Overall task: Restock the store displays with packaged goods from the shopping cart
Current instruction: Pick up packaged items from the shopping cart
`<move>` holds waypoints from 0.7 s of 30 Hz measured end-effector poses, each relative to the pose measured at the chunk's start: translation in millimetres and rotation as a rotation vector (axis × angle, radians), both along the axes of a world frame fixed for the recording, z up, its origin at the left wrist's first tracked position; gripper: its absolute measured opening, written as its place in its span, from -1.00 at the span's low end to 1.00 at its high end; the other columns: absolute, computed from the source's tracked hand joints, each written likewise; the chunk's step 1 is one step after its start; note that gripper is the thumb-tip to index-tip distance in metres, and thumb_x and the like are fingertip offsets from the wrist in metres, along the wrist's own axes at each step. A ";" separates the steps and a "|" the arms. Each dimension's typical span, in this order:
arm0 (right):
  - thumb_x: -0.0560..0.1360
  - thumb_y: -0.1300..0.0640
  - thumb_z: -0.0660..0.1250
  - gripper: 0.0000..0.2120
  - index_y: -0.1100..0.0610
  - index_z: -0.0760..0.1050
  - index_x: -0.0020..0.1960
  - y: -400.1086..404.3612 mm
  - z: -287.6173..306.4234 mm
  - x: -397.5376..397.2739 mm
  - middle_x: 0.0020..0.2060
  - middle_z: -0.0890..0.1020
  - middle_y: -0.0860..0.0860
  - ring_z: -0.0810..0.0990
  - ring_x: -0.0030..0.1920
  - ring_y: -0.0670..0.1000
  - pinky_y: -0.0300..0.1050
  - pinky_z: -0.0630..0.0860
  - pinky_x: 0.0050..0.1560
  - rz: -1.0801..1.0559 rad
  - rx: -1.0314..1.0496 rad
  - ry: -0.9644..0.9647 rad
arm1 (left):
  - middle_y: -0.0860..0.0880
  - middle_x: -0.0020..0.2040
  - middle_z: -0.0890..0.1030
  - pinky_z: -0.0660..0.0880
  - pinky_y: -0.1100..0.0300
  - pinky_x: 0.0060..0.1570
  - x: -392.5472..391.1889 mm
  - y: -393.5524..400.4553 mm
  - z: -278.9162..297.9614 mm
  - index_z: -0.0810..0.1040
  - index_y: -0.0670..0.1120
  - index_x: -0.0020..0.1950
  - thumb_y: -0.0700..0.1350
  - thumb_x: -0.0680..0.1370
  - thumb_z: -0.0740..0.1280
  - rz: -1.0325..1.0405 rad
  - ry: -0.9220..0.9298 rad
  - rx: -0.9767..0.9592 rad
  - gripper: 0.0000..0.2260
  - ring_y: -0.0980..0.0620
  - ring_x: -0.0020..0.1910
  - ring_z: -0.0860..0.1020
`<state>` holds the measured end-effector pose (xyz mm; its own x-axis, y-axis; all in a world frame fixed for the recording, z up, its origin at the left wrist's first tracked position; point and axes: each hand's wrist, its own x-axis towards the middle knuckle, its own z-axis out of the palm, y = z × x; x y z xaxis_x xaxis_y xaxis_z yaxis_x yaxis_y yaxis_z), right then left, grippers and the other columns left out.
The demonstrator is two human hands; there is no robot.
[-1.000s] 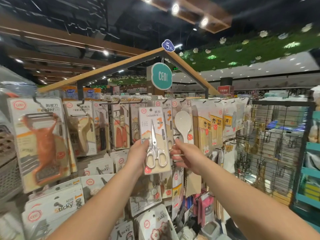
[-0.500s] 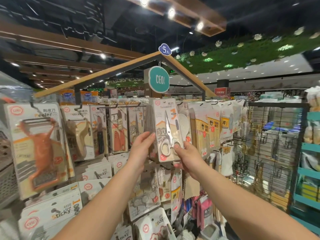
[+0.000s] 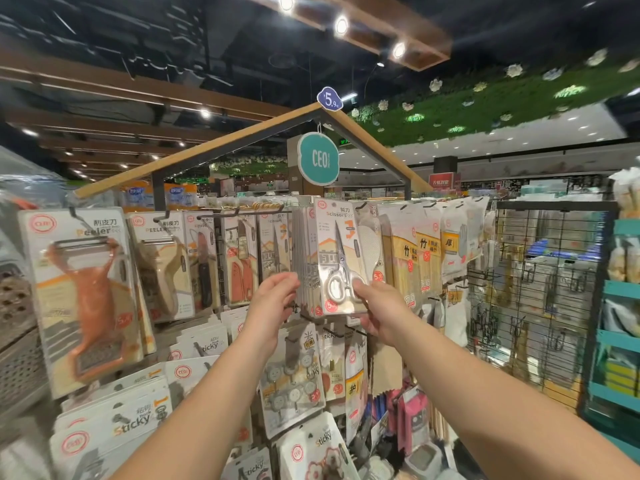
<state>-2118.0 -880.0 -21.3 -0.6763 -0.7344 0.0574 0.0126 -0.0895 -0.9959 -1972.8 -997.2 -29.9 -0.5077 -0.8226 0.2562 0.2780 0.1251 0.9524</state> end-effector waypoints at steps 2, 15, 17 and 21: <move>0.61 -0.01 0.30 -0.77 0.17 0.50 0.08 -1.5 -4.6 -4.2 -0.21 0.50 0.05 0.40 -0.41 -0.07 -0.30 0.39 -0.56 -0.023 -0.003 -0.018 | -0.01 0.18 0.62 0.41 0.07 0.21 0.8 0.5 -4.1 0.54 0.04 0.11 -0.02 0.60 0.33 -0.013 -0.001 0.025 -0.89 0.01 0.21 0.54; 0.61 0.02 0.30 -0.87 0.03 0.41 0.09 -7.0 -8.8 -13.5 -0.03 0.55 0.07 0.38 -0.38 -0.06 -0.24 0.36 -0.51 -0.103 -0.028 0.062 | -0.01 0.05 0.66 0.45 -0.03 0.25 -9.4 2.0 -21.7 0.57 0.00 0.08 -0.07 0.60 0.33 -0.062 -0.015 0.107 -0.92 -0.02 0.12 0.60; 0.61 0.02 0.31 -0.73 0.10 0.43 0.24 -7.1 -9.8 -17.6 -0.01 0.55 0.07 0.37 -0.39 -0.05 -0.24 0.36 -0.52 -0.104 -0.023 0.065 | -0.01 0.07 0.65 0.44 -0.05 0.27 -10.1 1.6 -16.7 0.57 0.00 0.08 -0.06 0.60 0.34 -0.058 -0.007 0.098 -0.91 -0.01 0.13 0.60; 0.58 0.05 0.33 -0.65 0.23 0.48 0.28 -12.5 -4.3 -23.8 -0.17 0.50 0.07 0.35 -0.47 -0.02 -0.20 0.29 -0.56 -0.113 -0.039 0.055 | 0.00 0.09 0.65 0.50 0.02 0.15 -14.6 1.2 -4.3 0.56 0.01 0.08 -0.05 0.59 0.34 -0.058 0.004 0.065 -0.91 -0.01 0.16 0.58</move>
<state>-2141.8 -892.5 -25.6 -0.7497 -0.6502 0.1232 -0.0539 -0.1256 -0.9906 -1987.3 -996.1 -34.2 -0.5543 -0.8066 0.2053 0.2871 0.0462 0.9568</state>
